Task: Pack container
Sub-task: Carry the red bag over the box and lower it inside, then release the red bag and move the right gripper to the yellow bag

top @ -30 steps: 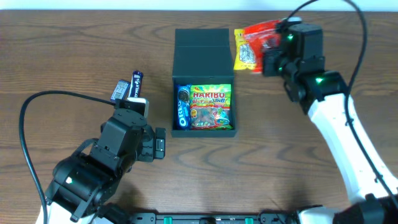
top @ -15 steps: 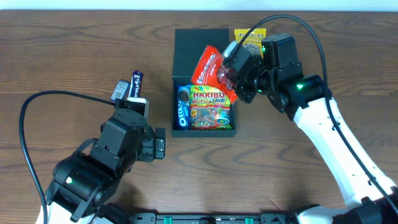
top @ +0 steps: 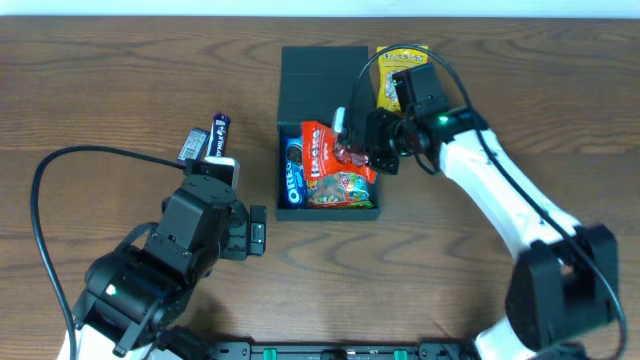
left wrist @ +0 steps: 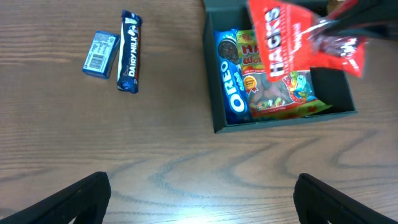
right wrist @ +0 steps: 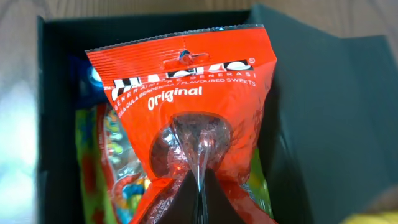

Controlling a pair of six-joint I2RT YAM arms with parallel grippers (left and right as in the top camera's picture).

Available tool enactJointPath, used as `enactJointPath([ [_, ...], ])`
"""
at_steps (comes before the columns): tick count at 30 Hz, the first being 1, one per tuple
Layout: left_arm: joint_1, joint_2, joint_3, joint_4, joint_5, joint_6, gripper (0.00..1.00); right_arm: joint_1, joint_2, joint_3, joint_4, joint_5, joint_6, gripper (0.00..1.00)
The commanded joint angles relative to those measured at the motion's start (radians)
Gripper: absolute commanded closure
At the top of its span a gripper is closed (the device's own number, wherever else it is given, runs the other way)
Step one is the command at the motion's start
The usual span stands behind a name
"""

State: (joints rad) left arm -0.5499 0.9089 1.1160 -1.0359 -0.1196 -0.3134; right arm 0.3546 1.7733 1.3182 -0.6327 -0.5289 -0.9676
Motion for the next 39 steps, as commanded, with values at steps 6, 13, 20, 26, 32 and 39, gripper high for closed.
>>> enactJointPath([
  [6, 0.002, 0.0, 0.016, -0.001, -0.01, 0.007, 0.05, -0.014, 0.045, 0.003, 0.058, -0.059, -0.06, 0.99],
  [13, 0.002, 0.0, 0.016, -0.001, -0.011, 0.007, 0.05, -0.018, 0.044, 0.003, 0.077, 0.032, 0.018, 0.01],
  [20, 0.002, 0.0, 0.016, -0.001, -0.011, 0.006, 0.05, -0.024, -0.012, 0.004, 0.15, 0.047, 0.32, 0.01],
  [26, 0.002, 0.0, 0.016, -0.001, -0.011, 0.007, 0.05, -0.029, -0.13, 0.004, 0.239, 0.066, 0.51, 0.01],
  [32, 0.002, 0.0, 0.016, -0.001, -0.011, 0.006, 0.05, -0.029, -0.209, 0.004, 0.294, 0.072, 0.656, 0.01],
  [39, 0.002, 0.0, 0.016, -0.001, -0.011, 0.006, 0.05, -0.029, -0.242, 0.004, 0.317, 0.163, 0.932, 0.01],
])
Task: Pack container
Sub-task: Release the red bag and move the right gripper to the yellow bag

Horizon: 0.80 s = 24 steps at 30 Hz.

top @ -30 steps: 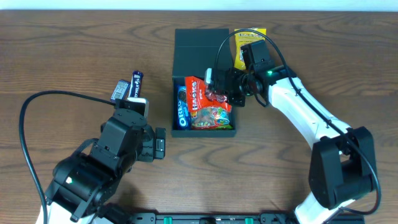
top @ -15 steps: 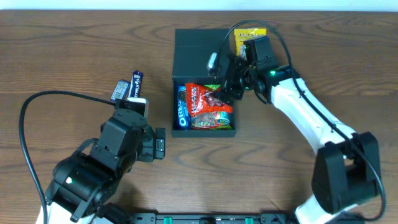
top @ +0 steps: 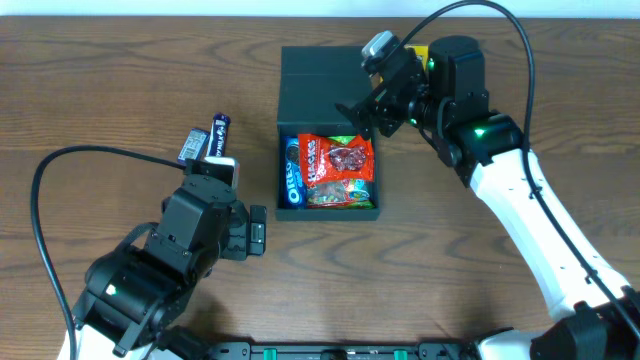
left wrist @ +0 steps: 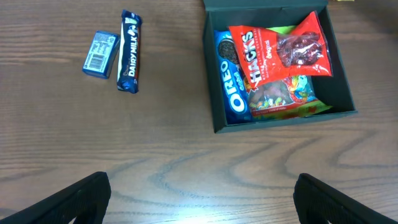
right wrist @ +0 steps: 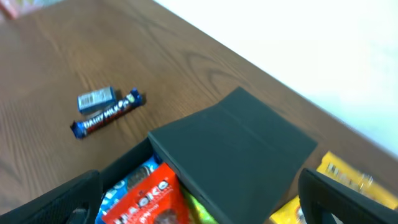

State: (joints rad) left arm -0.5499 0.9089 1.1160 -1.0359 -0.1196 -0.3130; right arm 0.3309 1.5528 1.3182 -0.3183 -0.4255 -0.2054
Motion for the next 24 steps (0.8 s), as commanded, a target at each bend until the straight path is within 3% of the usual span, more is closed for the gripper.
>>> enactJointPath([
  [1, 0.002, 0.0, 0.016, -0.001, -0.011, 0.006, 0.05, -0.005, -0.022, 0.004, 0.002, 0.081, 0.191, 0.01],
  [13, 0.002, 0.0, 0.016, -0.001, -0.011, 0.006, 0.05, -0.003, -0.021, 0.004, -0.024, 0.11, 0.206, 0.01],
  [19, 0.002, 0.0, 0.016, -0.001, -0.011, 0.006, 0.05, -0.017, 0.021, 0.004, -0.01, 0.43, 0.284, 0.01],
  [24, 0.002, 0.0, 0.016, -0.001, -0.011, 0.006, 0.05, -0.057, 0.12, 0.004, 0.023, 0.465, 0.287, 0.01],
])
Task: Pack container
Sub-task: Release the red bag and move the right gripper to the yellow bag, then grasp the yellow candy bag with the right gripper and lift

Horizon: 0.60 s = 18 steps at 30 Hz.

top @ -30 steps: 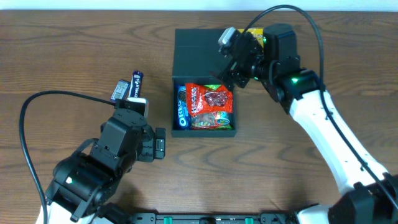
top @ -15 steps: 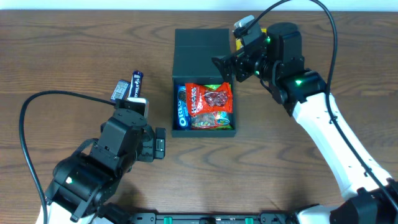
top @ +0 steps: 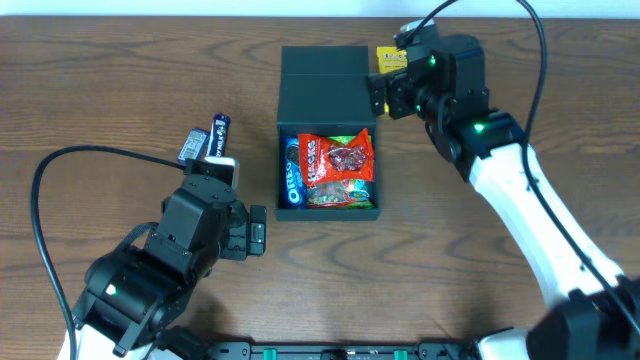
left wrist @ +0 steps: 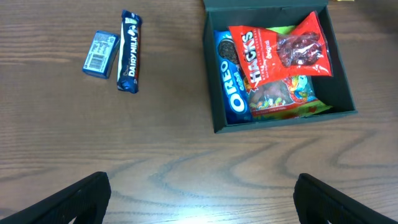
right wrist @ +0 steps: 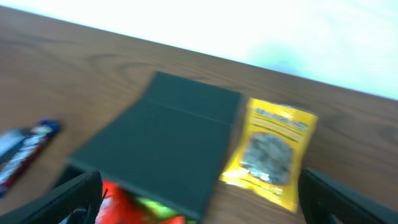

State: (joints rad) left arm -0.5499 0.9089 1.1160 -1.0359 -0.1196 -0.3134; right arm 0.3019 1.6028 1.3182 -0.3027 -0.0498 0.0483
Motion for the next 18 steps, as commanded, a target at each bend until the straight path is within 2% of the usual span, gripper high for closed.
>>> enactJointPath([
  [1, 0.002, 0.0, 0.016, -0.001, -0.011, 0.006, 0.05, -0.037, 0.091, 0.004, 0.02, 0.091, 0.034, 0.01],
  [18, 0.002, 0.0, 0.016, -0.001, -0.011, 0.007, 0.05, -0.121, 0.463, 0.004, 0.397, 0.103, 0.071, 0.01],
])
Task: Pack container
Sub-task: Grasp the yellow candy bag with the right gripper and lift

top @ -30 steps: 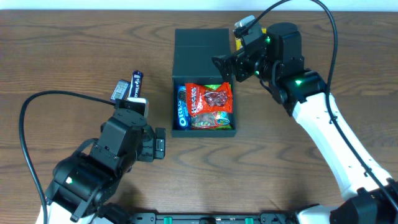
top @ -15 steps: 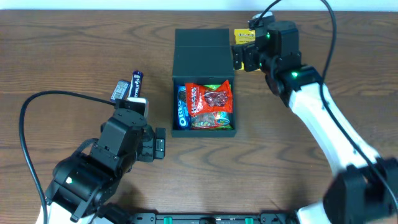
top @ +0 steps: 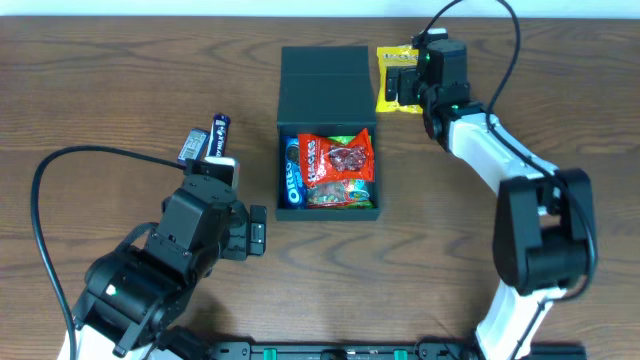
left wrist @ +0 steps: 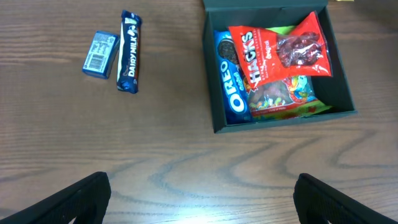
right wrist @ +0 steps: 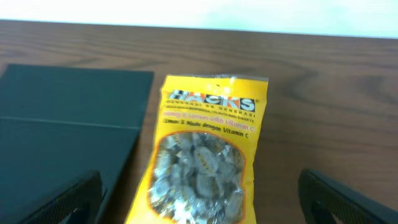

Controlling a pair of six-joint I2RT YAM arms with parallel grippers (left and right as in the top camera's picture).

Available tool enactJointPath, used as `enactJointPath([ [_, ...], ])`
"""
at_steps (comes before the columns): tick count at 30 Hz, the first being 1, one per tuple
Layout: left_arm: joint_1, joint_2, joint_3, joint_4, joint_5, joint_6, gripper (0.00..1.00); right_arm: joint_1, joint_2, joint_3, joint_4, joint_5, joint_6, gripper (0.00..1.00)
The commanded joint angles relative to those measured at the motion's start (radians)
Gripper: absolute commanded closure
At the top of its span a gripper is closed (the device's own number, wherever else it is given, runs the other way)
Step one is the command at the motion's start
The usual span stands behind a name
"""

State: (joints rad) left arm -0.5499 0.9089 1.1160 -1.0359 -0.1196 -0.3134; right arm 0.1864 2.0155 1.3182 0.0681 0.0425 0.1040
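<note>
The dark green box stands open, its lid lying flat behind it. Inside lie an Oreo pack, a gummy bag and, on top, a red Hacks bag. A yellow Hacks bag lies flat on the table to the right of the lid. My right gripper hovers open just over it, fingers on either side. Near the table's front left, my left gripper stands open over bare wood, holding nothing.
A Dairy Milk bar and a small blue packet lie side by side left of the box. The table's far edge runs just behind the yellow bag. Cables trail from both arms.
My right gripper has moved right from the lid's corner to directly over the yellow Hacks bag, which now fills its view. The left arm and the box contents are unchanged.
First my right gripper was shut on the red Hacks bag over the box. Then the bag lay in the box and the gripper was open and raised by the lid. It then faced the yellow bag, and now hovers over it.
</note>
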Motion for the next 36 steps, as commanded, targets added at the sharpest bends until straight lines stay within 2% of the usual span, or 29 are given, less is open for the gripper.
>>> enactJointPath([
  [1, 0.002, 0.0, 0.016, -0.001, -0.011, 0.007, 0.05, -0.005, 0.073, 0.004, 0.051, 0.01, 0.015, 0.01],
  [5, 0.002, 0.0, 0.016, -0.001, -0.011, 0.007, 0.05, -0.005, 0.148, 0.004, 0.134, 0.01, 0.016, 0.06],
  [12, 0.002, 0.0, 0.016, -0.001, -0.011, 0.007, 0.05, -0.005, 0.24, 0.004, 0.194, 0.014, 0.015, 0.22],
  [20, 0.002, 0.0, 0.016, -0.001, -0.011, 0.007, 0.05, -0.004, 0.266, 0.004, 0.197, 0.013, 0.016, 0.6],
  [24, 0.002, 0.0, 0.016, -0.001, -0.011, 0.007, 0.05, -0.004, 0.266, 0.004, 0.197, 0.013, 0.016, 0.89],
  [26, 0.002, 0.0, 0.016, -0.001, -0.011, 0.007, 0.05, -0.003, 0.266, 0.004, 0.191, 0.013, 0.016, 0.99],
  [31, 0.002, 0.0, 0.016, -0.001, -0.011, 0.007, 0.05, -0.004, 0.252, 0.004, 0.175, 0.005, 0.086, 0.99],
  [36, 0.002, 0.0, 0.016, -0.001, -0.011, 0.007, 0.05, -0.003, 0.159, 0.004, 0.159, -0.036, 0.101, 0.99],
])
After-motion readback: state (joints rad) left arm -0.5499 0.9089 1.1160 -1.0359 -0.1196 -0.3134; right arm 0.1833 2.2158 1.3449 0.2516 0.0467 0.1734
